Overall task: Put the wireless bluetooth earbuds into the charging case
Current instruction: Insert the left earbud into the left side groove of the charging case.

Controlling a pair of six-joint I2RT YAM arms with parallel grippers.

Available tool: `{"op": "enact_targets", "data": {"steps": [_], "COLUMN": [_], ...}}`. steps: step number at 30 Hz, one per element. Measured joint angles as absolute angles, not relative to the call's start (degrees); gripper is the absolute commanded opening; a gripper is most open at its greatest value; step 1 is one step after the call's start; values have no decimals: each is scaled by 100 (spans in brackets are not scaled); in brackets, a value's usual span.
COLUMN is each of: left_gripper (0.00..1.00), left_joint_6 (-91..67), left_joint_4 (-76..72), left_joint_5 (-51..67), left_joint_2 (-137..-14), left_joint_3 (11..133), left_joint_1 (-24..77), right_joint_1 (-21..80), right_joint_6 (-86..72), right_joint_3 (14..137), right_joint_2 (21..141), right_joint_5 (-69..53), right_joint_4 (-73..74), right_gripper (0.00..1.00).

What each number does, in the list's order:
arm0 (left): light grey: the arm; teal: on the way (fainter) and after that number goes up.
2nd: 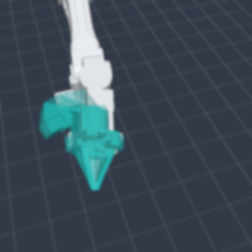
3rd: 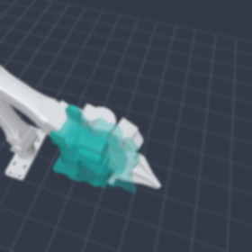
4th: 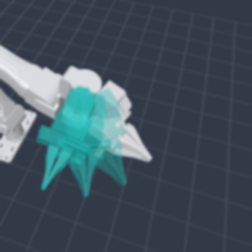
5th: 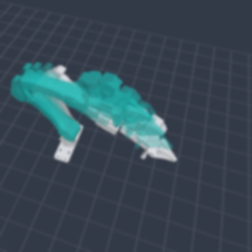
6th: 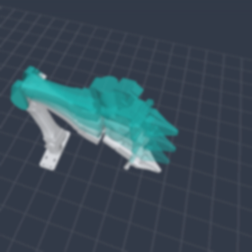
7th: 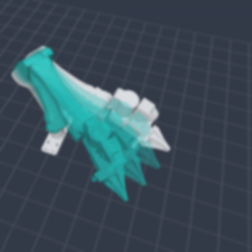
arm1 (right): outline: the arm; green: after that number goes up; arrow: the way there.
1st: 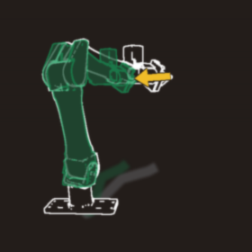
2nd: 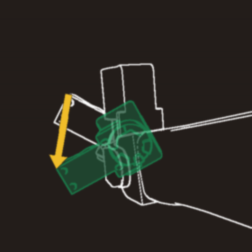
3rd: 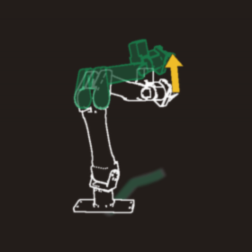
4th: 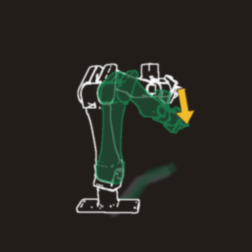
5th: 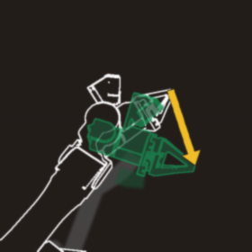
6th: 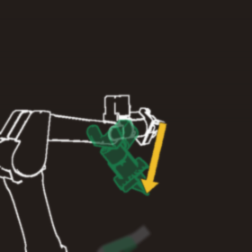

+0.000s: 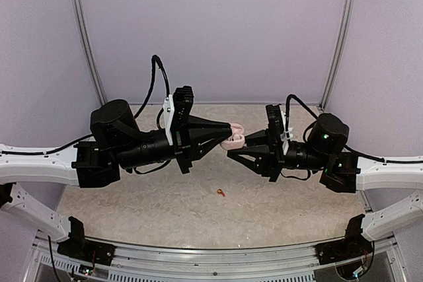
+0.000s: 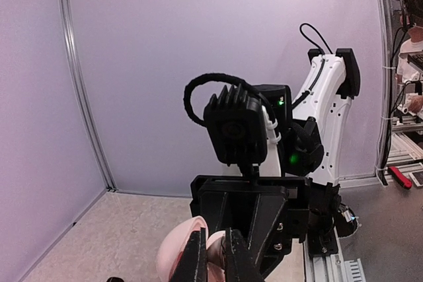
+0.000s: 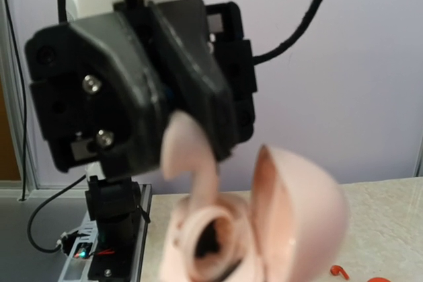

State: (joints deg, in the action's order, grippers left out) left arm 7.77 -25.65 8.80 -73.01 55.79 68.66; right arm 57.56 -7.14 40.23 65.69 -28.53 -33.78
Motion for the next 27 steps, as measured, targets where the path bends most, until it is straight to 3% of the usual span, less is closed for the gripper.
{"op": "enact_targets", "data": {"steps": [12,22,27], "left_gripper": [7,13,21], "left_joint_6": [781,869,934], "left_joint_4": [-2567,-2403,-2320], "left_joint_5": [1031,1122,1118], "left_joint_2": [-7314,-7301,-7279], "left_joint_3": [5579,5575,5533], "left_joint_1": [6882,6882,6877], "right_joint_1": [5760,5763,5763], "right_joint_6": [-718,-716,-709], "right_joint_3": [4023,4023,4023], "right_joint_2": [6569,6565,6556], "right_joint_5": [-2873,-2963,-2976], "right_joint_4": [-3461,-3459,-3398], "right_gripper": [0,0,0]}}
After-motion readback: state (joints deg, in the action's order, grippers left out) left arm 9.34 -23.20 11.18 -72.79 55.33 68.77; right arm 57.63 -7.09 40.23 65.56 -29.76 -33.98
